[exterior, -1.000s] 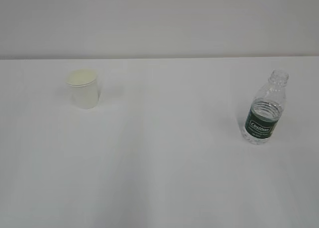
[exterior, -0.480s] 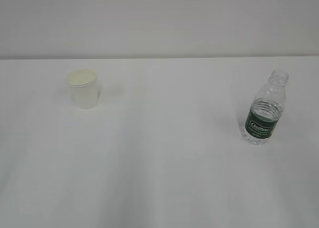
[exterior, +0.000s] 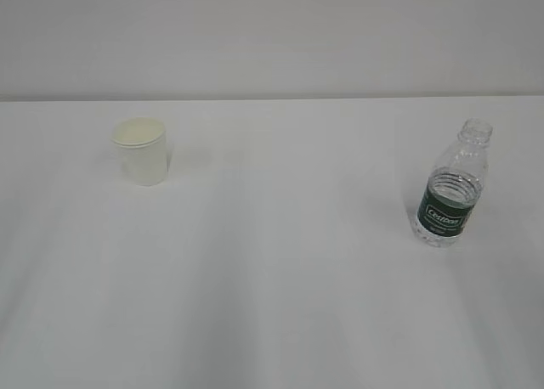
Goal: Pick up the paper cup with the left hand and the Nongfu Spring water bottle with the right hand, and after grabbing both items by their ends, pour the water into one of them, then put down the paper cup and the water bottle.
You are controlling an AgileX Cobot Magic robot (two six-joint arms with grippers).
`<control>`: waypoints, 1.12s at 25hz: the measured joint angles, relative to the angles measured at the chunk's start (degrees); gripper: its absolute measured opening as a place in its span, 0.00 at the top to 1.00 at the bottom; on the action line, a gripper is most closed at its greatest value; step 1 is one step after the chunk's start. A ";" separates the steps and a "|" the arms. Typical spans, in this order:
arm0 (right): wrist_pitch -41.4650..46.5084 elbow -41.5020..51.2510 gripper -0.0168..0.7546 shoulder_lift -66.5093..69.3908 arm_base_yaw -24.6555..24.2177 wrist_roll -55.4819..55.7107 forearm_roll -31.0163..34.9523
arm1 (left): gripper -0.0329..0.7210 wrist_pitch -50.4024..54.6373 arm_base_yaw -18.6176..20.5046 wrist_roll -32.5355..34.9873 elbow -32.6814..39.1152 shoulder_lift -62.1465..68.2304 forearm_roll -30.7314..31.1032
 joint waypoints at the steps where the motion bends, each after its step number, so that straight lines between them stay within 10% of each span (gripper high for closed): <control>1: -0.52 0.00 0.22 0.55 0.00 -0.15 0.00 | 0.15 -0.45 0.00 0.00 0.00 0.52 0.30; 28: -20.88 5.06 0.22 10.95 0.00 -1.70 1.70 | 0.18 -21.71 -0.47 0.14 0.00 16.56 0.95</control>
